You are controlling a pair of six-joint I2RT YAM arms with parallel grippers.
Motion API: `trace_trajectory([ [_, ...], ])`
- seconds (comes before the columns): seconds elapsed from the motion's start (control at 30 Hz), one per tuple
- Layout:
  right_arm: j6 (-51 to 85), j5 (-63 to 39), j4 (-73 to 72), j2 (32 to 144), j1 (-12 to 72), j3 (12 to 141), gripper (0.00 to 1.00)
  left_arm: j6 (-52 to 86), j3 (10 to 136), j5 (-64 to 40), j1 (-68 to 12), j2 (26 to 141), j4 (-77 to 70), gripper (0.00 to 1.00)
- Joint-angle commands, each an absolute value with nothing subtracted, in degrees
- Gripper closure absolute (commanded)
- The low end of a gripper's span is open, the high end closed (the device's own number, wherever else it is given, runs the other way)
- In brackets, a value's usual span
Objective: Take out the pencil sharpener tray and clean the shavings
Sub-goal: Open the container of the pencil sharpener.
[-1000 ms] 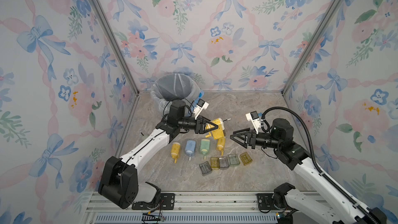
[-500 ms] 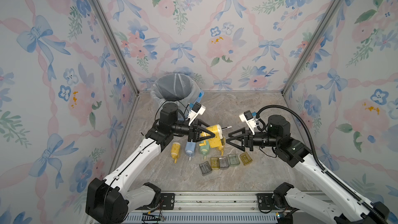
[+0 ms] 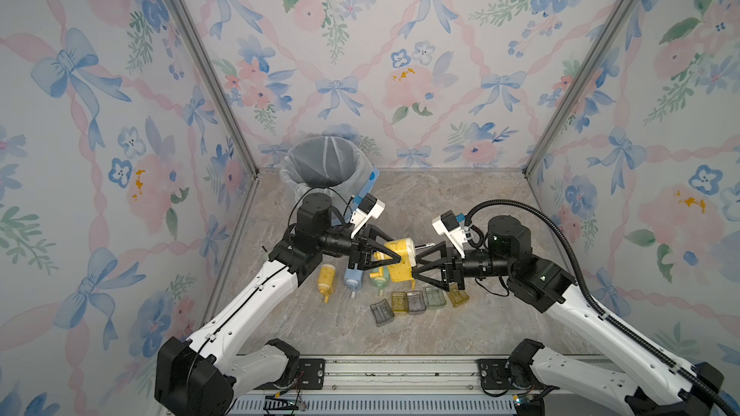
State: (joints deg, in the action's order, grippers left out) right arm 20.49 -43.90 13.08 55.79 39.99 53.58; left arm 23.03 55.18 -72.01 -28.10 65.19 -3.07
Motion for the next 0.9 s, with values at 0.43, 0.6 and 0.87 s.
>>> trace_trajectory([
  [0.43,17.81,-42.9,15.24,55.57,40.65,57.03,0.59,23.36,55.64,-73.35,-28.78,63.99,-4.67,1.0],
  [0.6,17.42,-42.52,16.17,54.59,39.3,56.86,0.59,23.38,55.46,-73.4,-28.79,63.84,-4.7,1.0],
  [0.87,17.97,-43.67,15.82,53.88,37.38,56.87,0.59,23.38,55.55,-73.42,-28.78,64.16,-4.67,1.0],
])
